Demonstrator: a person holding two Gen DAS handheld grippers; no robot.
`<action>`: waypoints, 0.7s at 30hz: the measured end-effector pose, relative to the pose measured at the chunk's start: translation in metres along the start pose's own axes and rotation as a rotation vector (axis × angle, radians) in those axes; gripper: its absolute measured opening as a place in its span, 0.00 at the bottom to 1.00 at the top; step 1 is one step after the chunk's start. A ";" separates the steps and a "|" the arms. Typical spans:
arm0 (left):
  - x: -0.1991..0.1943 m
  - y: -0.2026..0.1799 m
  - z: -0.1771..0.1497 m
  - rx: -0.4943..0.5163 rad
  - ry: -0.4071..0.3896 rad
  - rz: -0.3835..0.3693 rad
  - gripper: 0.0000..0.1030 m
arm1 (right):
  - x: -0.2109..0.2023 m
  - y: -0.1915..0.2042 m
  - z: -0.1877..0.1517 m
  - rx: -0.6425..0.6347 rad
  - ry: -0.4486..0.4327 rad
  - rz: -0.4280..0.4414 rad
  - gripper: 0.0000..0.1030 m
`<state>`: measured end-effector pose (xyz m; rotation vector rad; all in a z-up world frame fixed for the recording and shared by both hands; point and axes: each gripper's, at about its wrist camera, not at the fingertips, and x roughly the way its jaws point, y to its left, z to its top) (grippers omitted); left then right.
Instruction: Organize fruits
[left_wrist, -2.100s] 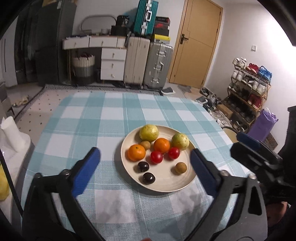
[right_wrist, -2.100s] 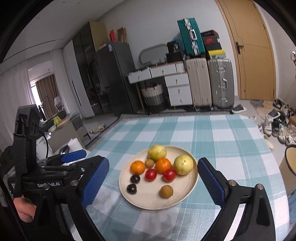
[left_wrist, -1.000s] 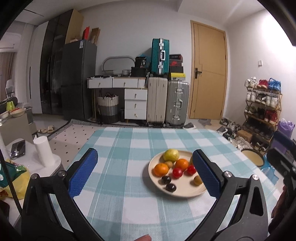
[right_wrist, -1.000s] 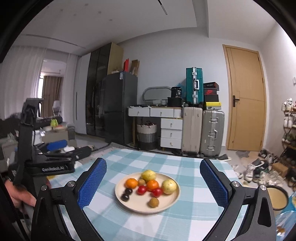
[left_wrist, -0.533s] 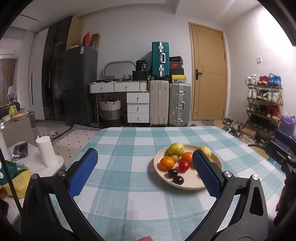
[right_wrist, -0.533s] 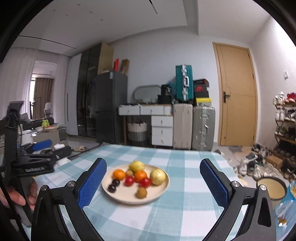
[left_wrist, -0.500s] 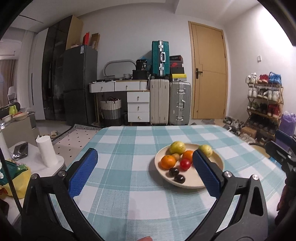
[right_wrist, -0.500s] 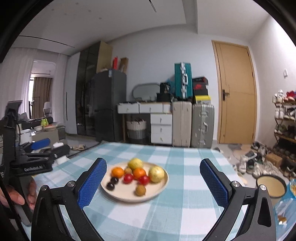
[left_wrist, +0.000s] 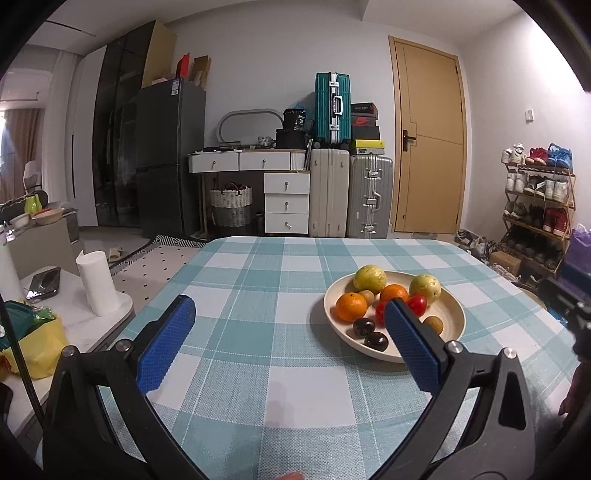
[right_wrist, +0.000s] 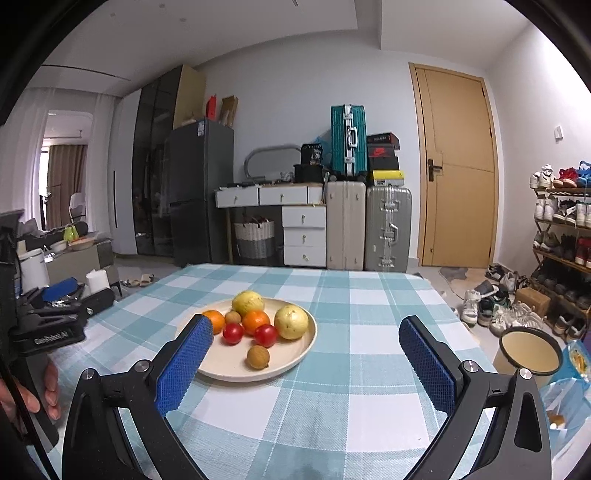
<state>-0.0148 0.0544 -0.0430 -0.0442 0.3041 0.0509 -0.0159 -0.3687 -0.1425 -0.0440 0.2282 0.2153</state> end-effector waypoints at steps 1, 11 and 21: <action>0.000 0.000 -0.001 0.001 0.002 -0.002 0.99 | 0.004 0.000 0.000 -0.002 0.014 -0.004 1.00; -0.002 -0.007 0.000 0.031 0.007 -0.023 0.99 | 0.013 0.000 -0.002 -0.006 0.042 0.000 1.00; -0.002 -0.008 0.000 0.031 0.006 -0.023 0.99 | 0.013 0.000 -0.003 -0.007 0.041 0.000 1.00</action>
